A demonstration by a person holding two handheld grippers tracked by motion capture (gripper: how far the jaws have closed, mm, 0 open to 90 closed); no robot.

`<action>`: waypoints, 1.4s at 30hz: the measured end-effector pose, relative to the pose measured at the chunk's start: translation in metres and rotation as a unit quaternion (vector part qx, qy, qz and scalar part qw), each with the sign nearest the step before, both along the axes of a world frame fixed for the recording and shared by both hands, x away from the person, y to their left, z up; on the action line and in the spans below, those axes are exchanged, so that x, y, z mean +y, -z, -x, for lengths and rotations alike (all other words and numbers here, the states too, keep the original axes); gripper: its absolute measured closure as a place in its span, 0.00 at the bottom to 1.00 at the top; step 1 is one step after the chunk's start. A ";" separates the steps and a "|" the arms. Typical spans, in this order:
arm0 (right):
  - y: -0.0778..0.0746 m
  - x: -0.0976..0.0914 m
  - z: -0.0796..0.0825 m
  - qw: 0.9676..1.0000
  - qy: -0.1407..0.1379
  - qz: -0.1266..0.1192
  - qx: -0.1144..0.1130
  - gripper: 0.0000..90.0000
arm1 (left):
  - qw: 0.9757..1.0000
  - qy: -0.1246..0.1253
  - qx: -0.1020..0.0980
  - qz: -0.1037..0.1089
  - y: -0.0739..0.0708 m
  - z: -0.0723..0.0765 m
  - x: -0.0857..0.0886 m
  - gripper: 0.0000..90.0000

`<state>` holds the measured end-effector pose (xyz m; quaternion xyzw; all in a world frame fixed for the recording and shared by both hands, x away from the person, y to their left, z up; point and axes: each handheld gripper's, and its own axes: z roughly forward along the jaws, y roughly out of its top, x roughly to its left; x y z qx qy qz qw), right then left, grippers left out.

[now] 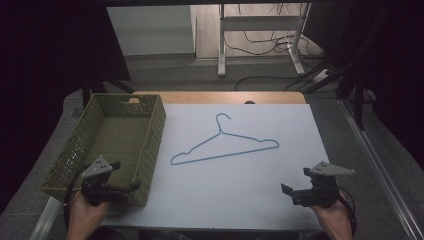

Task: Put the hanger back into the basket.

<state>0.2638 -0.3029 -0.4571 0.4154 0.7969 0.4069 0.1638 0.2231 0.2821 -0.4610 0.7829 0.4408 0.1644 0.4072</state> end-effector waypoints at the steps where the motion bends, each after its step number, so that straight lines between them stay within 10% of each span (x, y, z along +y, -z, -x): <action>1: 0.000 0.000 0.000 1.000 0.000 0.000 0.000 0.00 | 1.000 -0.001 0.000 0.000 0.000 0.000 0.000 0.00; 42: -0.007 0.012 -0.001 1.000 -0.026 0.017 -0.006 0.00 | 1.000 0.022 -0.005 0.016 -0.019 -0.003 -0.026 0.00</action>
